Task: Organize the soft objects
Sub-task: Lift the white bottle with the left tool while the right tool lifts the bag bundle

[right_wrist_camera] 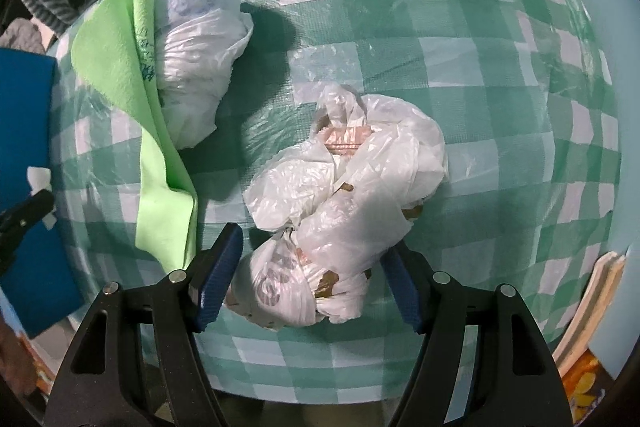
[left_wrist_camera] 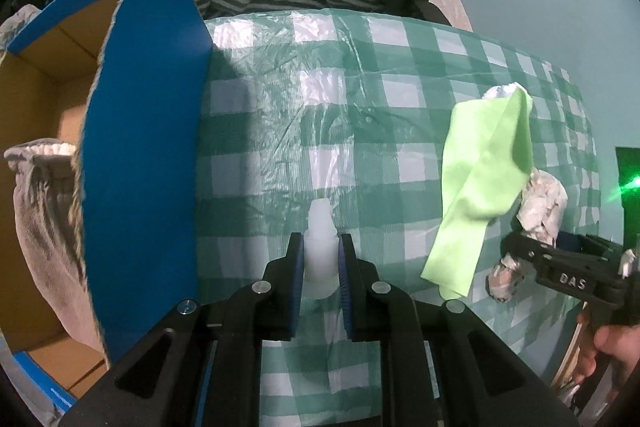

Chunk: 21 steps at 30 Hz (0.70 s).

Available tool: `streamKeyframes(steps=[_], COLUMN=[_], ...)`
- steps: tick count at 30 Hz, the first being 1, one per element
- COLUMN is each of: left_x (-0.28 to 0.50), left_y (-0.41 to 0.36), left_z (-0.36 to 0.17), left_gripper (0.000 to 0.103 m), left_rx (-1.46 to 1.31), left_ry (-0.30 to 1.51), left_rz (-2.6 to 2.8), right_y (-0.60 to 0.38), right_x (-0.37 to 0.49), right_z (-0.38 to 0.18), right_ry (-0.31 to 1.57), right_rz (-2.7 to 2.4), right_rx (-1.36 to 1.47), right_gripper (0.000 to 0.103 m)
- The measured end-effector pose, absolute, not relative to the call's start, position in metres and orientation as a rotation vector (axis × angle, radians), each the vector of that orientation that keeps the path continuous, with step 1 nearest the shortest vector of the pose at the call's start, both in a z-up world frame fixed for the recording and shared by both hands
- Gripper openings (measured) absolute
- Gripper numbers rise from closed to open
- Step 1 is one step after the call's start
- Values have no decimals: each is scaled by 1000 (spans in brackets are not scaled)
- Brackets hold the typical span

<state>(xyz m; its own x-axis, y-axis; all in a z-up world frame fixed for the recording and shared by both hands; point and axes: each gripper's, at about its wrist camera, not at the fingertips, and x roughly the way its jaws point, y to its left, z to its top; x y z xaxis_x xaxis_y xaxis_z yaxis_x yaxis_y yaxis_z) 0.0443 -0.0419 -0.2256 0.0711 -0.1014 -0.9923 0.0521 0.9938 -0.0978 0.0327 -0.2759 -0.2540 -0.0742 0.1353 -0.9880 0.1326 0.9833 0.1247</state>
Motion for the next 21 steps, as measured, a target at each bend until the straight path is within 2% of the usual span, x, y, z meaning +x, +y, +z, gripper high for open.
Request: streamKeyframes(steps=[1,4,7,21], left_x=[42,37,35,23], left_y=[-41,-41,-41,-38], left_z=[-224,-220,-216,-182], left_gripper=[16,16,16,16], left_rx=[-39,-35,-35,-26], left_ry=[1493,1486,1478,1426], left_rz=[-117,-119,-120,-141], right_y=[-274,-269,-264,-234], right_x=[33,33,32,22], right_z=[-254,-251,-249,-192], right_ry=[1642,1624,1618,1510], right_rz=[7,10,32,103], right_rx=[189,140,138,13], right_gripper=[70,56,51,49])
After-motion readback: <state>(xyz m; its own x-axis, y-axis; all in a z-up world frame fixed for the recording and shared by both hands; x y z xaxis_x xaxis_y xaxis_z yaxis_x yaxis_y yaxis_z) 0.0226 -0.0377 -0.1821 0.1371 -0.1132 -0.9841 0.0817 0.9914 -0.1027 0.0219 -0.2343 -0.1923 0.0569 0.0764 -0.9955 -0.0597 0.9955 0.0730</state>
